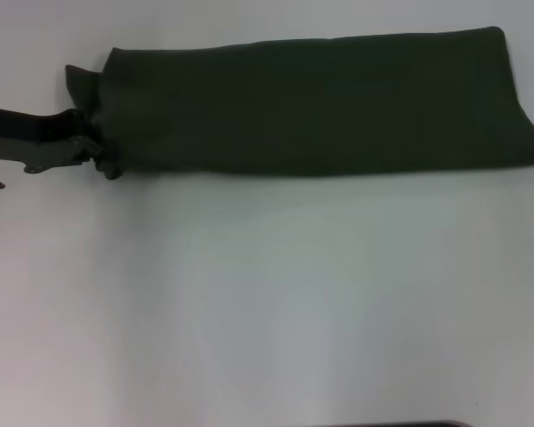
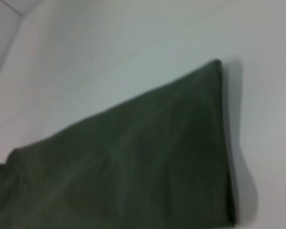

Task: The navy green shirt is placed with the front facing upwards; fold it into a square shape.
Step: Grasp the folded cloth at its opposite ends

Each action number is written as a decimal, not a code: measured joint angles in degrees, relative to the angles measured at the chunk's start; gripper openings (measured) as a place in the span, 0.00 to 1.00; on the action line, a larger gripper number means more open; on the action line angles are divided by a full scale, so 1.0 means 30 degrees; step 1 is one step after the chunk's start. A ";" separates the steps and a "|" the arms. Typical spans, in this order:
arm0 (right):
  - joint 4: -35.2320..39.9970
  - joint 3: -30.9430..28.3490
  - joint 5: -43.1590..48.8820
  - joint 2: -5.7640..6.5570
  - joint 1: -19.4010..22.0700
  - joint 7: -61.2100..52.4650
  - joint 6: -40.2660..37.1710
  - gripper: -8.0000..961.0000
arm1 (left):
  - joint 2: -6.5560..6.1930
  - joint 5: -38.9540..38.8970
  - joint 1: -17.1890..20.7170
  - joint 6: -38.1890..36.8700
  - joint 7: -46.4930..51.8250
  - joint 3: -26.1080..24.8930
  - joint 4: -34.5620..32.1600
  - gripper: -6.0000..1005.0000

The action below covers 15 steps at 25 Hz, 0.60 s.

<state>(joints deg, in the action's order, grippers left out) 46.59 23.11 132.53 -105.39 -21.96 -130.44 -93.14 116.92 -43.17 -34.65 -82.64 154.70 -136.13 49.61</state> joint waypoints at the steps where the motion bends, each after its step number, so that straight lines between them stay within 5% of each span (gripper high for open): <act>1: 0.0008 0.0007 0.0529 0.0038 -0.0211 -0.0343 -0.0062 0.98 | -0.0038 0.0025 -0.0005 0.0027 0.0036 -0.0004 -0.0031 0.05; 9: 0.0027 0.0155 0.4306 0.0146 -0.2284 -0.1937 0.0093 0.98 | -0.0015 0.0096 -0.0060 0.0193 0.0020 0.0074 0.0045 0.05; 15: -0.0239 -0.0007 0.4011 -0.0300 -0.3175 -0.2417 0.1266 0.98 | 0.0101 0.0094 -0.0241 0.0353 -0.0088 0.0253 -0.0037 0.05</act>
<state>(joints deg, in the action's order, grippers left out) 45.87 23.09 144.56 -106.29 -31.49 -137.69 -89.34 117.22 -42.89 -35.37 -81.58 154.44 -135.37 49.50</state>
